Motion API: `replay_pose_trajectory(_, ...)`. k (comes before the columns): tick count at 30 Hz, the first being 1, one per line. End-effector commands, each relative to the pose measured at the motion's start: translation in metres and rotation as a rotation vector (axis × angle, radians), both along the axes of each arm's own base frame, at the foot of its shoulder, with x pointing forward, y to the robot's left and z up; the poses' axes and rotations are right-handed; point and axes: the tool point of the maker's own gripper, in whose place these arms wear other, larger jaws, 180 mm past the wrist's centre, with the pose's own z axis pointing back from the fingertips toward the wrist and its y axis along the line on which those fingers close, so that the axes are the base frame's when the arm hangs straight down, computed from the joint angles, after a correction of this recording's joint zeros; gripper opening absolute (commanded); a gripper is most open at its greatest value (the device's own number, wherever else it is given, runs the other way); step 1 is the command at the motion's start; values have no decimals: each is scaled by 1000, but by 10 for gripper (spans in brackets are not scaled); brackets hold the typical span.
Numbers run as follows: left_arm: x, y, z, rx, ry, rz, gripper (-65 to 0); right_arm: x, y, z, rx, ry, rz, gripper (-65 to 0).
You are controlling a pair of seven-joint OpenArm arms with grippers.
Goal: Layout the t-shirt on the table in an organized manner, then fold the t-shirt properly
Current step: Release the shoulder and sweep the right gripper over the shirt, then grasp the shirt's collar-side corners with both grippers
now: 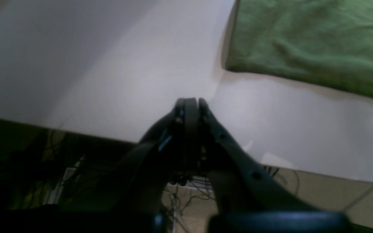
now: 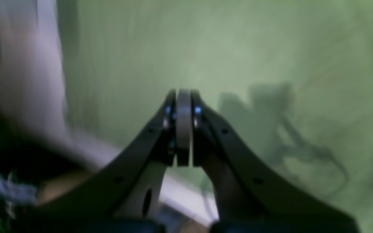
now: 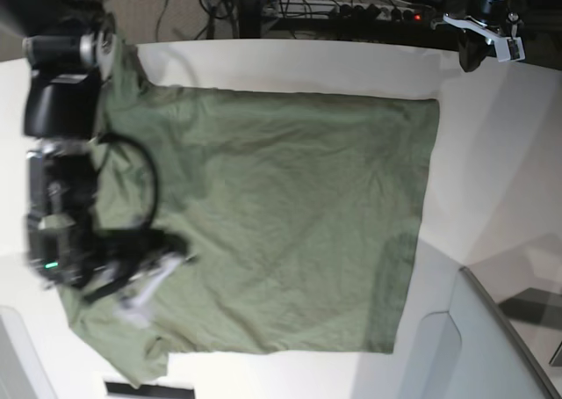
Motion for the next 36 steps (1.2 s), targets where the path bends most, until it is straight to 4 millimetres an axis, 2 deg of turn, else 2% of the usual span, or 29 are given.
replay_pose_trajectory(1, 3, 5, 9, 13, -30, -3, -650, -3, 7, 12, 8, -46, 29, -648)
replay_pose_trajectory(3, 3, 5, 9, 12, -31, -1, -650, -21, 9, 5, 18, -71, 9, -648)
replay_pose_trajectory(4, 4, 5, 10, 11, -34, 0, -650, -20, -6, 2, 28, -93, -63, -648)
replay_pose_trajectory(6, 4, 5, 10, 10, -34, 1, -650, -28, -64, -15, 27, -82, -260, -648)
replay_pose_trajectory(8, 4, 5, 10, 10, -34, 0, -650, -45, -89, -22, 16, -53, -334, -648)
replay_pose_trajectory(12, 9, 2, 14, 10, -46, -11, -650, -82, -108, -13, -74, -74, -313, -650)
replay_pose_trajectory(16, 25, -5, 36, 27, -109, -42, -650, -92, -124, 5, -130, -208, -339, -650)
replay_pose_trajectory(18, 30, -12, 39, 23, -106, -64, -650, -95, -129, 5, -139, -241, -361, -650)
replay_pose_trajectory(21, 27, -13, 28, 12, -13, -71, -650, -105, -130, -7, -138, -215, -374, -650)
replay_pose_trajectory(23, 35, -13, 26, 5, -1, -69, -650, -108, -132, -15, -138, -189, -380, -650)
replay_pose_trajectory(25, 32, -17, 20, -13, 7, -54, -650, -109, -135, -21, -144, -172, -385, -650)
replay_pose_trajectory(28, 31, -18, 15, -25, 14, -43, -650, -106, -156, -31, -146, -147, -458, -645)
replay_pose_trajectory(30, 34, -19, 14, -29, 9, -41, -602, -106, -169, -39, -143, -117, -503, -603)
replay_pose_trajectory(32, 35, -20, 12, -35, 11, -39, -532, -106, -178, -44, -144, -101, -533, -522)
replay_pose_trajectory(36, 38, -21, 9, -43, 10, -39, -308, -109, -193, -40, -153, -110, -579, -299)
